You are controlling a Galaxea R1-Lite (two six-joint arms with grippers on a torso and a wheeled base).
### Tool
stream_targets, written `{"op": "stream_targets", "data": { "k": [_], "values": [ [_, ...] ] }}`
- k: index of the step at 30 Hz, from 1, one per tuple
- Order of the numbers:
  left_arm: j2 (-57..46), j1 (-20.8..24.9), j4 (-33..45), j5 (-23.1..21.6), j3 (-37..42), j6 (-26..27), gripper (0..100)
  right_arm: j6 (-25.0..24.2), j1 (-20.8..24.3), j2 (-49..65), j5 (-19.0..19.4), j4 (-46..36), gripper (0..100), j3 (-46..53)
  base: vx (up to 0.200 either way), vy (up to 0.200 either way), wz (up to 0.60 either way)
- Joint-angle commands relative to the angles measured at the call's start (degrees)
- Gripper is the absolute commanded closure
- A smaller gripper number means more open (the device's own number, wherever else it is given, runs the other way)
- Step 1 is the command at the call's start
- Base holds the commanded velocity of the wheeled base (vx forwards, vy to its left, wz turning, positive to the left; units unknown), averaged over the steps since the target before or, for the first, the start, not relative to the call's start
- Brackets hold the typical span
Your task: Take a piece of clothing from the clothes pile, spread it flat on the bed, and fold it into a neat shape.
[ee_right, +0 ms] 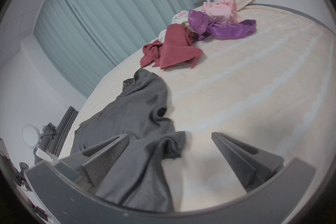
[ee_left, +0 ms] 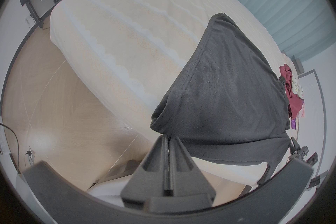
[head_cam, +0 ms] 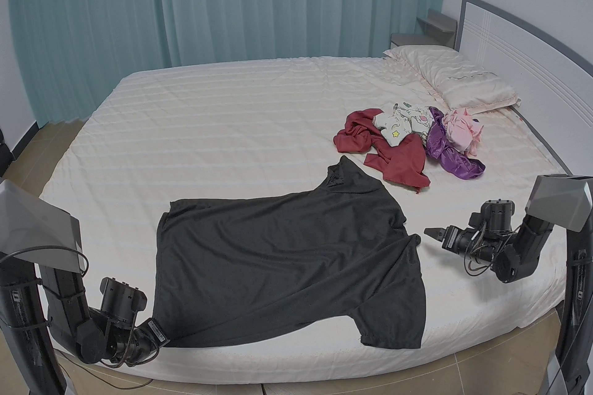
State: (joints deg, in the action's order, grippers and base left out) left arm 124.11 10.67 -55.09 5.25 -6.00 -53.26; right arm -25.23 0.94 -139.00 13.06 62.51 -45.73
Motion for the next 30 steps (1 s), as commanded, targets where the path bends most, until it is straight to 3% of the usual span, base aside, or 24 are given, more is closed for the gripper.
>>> {"op": "stream_targets", "data": {
  "k": [1,7,11,19,30],
  "values": [
    [0.1,0.0,0.0,0.0,0.0,0.0,100,-0.1,-2.1,3.6,1.5,0.1,0,4.3,0.0,0.0,0.0],
    [0.2,0.1,0.0,0.0,0.0,0.0,100,0.5,-0.1,6.7,8.4,3.1,0,17.4,0.0,0.0,0.0],
    [0.1,0.1,0.0,0.0,0.1,0.0,100,0.6,2.0,4.6,8.6,6.2,0,22.3,0.0,0.0,0.0],
    [0.1,0.1,-0.1,0.0,0.1,0.0,100,3.5,7.1,-1.3,8.1,19.9,0,31.6,0.0,0.0,0.0],
    [0.2,0.1,-0.1,0.0,0.2,0.0,100,3.8,10.6,-0.4,6.5,20.6,0,34.7,0.0,0.0,0.0]
  ]
}}
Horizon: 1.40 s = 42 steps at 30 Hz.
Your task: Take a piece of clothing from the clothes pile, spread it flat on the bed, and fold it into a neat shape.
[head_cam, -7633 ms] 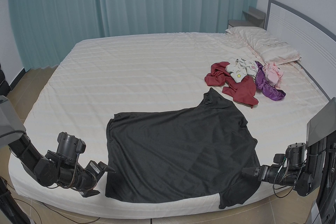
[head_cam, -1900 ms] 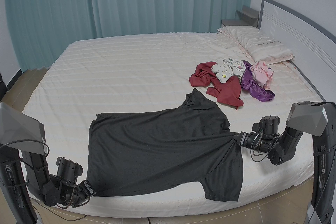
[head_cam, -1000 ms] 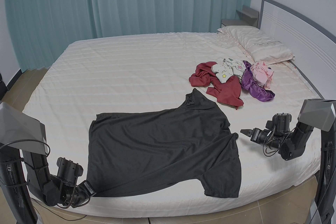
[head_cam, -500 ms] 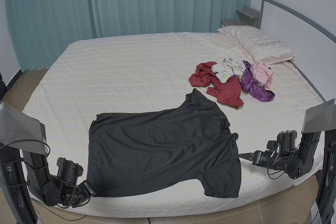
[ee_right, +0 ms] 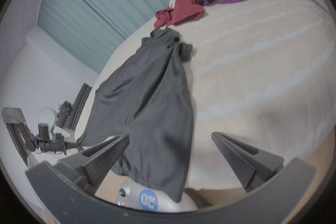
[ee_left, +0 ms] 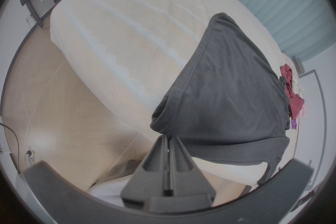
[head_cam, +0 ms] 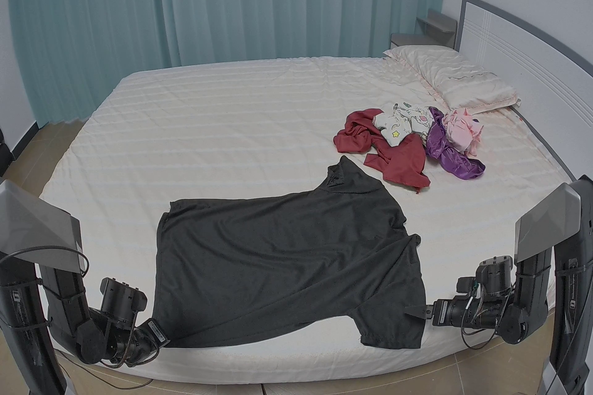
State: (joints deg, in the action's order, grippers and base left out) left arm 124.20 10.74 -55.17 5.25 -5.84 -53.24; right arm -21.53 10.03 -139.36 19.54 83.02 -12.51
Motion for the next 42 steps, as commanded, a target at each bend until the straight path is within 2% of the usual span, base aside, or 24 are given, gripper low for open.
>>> {"op": "stream_targets", "data": {
  "k": [1,6,8,12,22,23,28,36,42],
  "values": [
    [0.1,0.0,0.0,-0.1,0.0,0.0,100,0.2,2.5,0.1,0.0,0.2,0,2.1,0.0,0.0,0.0],
    [0.1,0.0,0.0,0.0,0.0,0.0,100,0.1,5.4,0.0,-0.8,-0.1,0,2.0,0.0,0.0,0.0],
    [0.1,0.0,0.0,0.0,0.0,0.0,100,0.0,7.5,-1.4,-3.4,-0.2,0,1.7,0.0,0.0,0.0],
    [0.1,0.0,0.0,0.0,0.0,0.0,100,0.9,8.1,-6.1,-9.9,2.9,0,-2.4,0.0,0.0,0.0],
    [0.1,-0.1,0.0,-0.1,0.0,0.0,100,0.7,8.4,-6.0,-10.5,3.4,0,-3.0,0.0,0.0,0.0],
    [0.1,0.0,0.0,-0.1,0.0,0.0,100,0.6,8.4,-5.9,-10.5,3.6,100,-3.0,0.0,0.0,0.0],
    [0.1,0.0,0.0,0.0,0.0,0.0,100,0.5,7.7,-4.2,-10.6,6.5,100,-2.3,0.0,0.0,0.0],
    [0.1,0.0,0.0,0.0,0.0,0.0,100,1.0,2.6,-0.4,-9.9,5.8,100,-5.2,0.0,0.0,0.0],
    [0.1,0.0,0.0,0.0,0.0,0.0,100,1.1,1.4,-0.6,-8.2,3.8,100,-8.2,0.0,0.0,0.0]
  ]
}}
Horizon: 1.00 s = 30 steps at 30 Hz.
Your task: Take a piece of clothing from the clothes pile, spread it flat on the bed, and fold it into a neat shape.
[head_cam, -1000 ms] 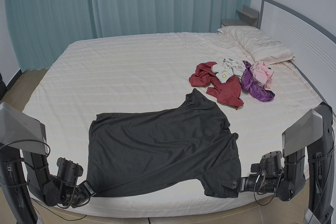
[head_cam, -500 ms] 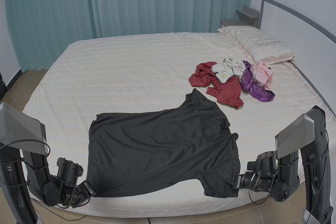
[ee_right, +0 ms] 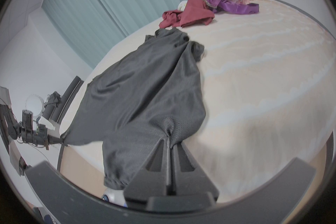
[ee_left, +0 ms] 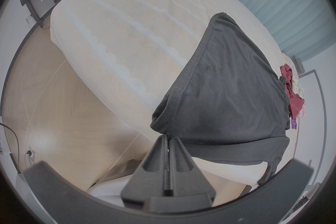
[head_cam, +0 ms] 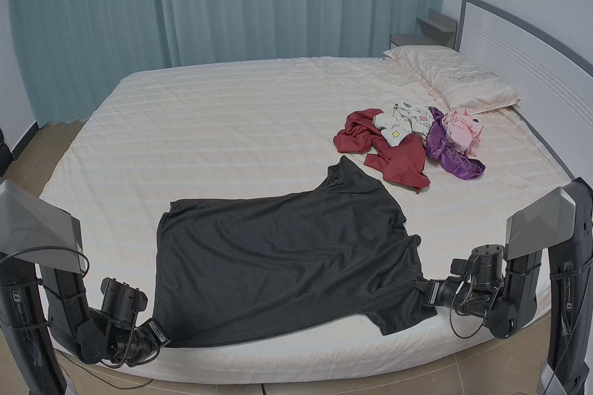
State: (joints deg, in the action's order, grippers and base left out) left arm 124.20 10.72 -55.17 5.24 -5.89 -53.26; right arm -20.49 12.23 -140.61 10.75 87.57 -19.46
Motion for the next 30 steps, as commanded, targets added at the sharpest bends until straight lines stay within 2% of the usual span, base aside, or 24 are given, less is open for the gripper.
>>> {"op": "stream_targets", "data": {
  "k": [1,4,5,10,15,21,30],
  "values": [
    [0.1,0.0,0.0,0.0,0.0,0.0,100,0.1,-0.8,0.6,0.8,-1.0,100,-1.3,0.0,0.0,0.0],
    [0.1,0.0,0.0,0.0,0.0,0.0,100,0.1,-0.7,0.2,3.0,-2.5,100,-1.2,0.0,0.0,0.0],
    [0.1,0.0,0.0,0.0,0.0,0.0,100,0.1,-0.7,0.2,3.4,-2.2,0,-0.9,0.0,0.0,0.0],
    [0.1,0.0,0.0,0.0,0.0,0.0,100,0.6,-2.6,0.8,5.3,-1.8,0,-0.8,0.0,0.0,0.0],
    [0.1,0.0,0.0,0.0,0.0,0.0,100,7.2,-7.3,0.9,12.8,-1.8,0,2.1,0.0,0.0,0.0],
    [0.1,0.0,0.0,0.0,0.0,0.0,100,12.8,-8.3,-0.9,18.5,-1.8,0,4.9,0.0,0.0,0.0],
    [0.1,0.0,0.0,0.0,0.0,0.0,100,13.5,-5.5,-1.4,18.9,-2.9,0,4.3,0.0,0.0,0.0]
  ]
}}
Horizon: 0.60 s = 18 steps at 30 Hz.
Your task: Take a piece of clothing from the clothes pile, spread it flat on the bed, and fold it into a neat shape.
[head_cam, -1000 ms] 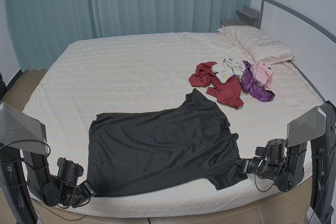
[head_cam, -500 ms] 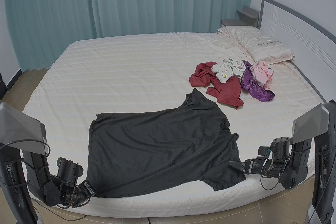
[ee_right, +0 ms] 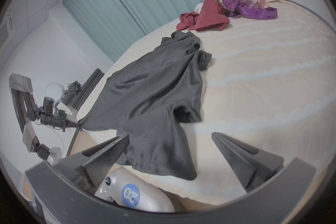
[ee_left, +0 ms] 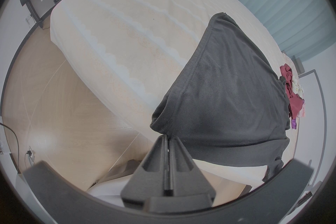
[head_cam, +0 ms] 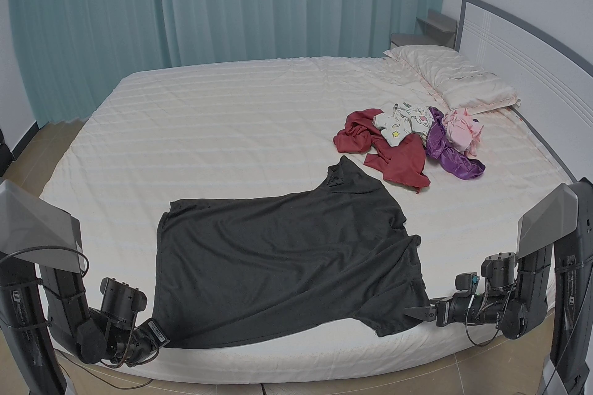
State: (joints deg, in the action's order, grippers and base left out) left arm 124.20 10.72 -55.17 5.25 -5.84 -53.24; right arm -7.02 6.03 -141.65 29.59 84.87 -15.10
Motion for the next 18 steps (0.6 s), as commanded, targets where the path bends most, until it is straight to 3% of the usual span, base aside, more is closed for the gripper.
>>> {"op": "stream_targets", "data": {
  "k": [1,9,14,18],
  "values": [
    [0.1,0.0,0.0,0.0,0.0,0.0,100,0.1,0.9,-0.2,0.0,-0.8,100,-0.4,0.0,0.0,0.0],
    [-0.2,0.4,0.0,0.1,0.2,0.1,100,1.8,0.9,0.6,-0.1,-3.4,100,-0.8,0.0,0.0,0.0],
    [-0.8,0.4,0.0,1.0,-0.1,0.2,100,3.0,0.0,1.3,-0.1,-2.9,100,2.6,0.0,0.0,0.0],
    [-3.7,2.3,0.1,2.1,1.3,0.2,100,3.1,-1.2,6.3,2.6,-2.6,100,10.2,0.0,0.0,0.0]
  ]
}}
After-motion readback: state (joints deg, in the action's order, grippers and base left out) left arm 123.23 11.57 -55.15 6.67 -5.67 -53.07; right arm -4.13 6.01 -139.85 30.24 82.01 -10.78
